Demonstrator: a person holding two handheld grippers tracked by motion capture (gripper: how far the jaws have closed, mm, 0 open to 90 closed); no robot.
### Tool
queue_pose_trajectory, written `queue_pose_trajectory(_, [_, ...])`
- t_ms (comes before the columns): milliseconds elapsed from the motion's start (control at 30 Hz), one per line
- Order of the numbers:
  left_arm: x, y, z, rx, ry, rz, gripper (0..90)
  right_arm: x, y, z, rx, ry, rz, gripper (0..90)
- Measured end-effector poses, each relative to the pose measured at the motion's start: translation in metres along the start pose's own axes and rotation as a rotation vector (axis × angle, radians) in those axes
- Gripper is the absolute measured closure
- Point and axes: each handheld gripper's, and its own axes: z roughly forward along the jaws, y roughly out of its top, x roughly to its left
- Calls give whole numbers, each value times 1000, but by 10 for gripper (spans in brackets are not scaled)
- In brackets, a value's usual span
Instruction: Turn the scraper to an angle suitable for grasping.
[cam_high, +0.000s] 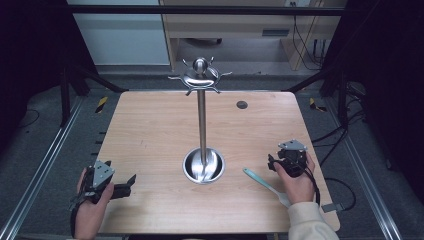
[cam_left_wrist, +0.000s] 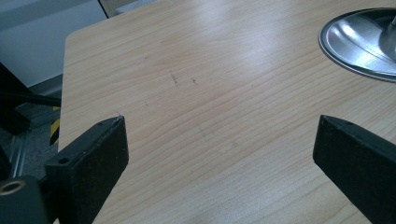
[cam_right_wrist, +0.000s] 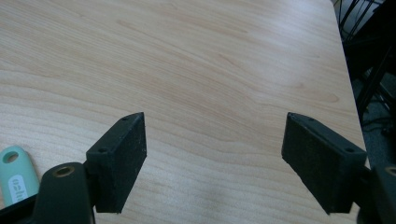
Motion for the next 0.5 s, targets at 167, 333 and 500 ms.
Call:
queue_pose_trajectory(167, [1, -1, -1, 0, 4, 0, 31, 4, 2, 0, 0, 28, -27, 364])
queue_pose_trajectory(333, [0, 0, -1, 0, 5, 2, 31, 11, 2, -1, 10, 73, -81, 568])
queue_pose_trajectory(500, [0, 1, 1, 3, 3, 8, 31, 16, 3, -2, 20, 124, -116, 758])
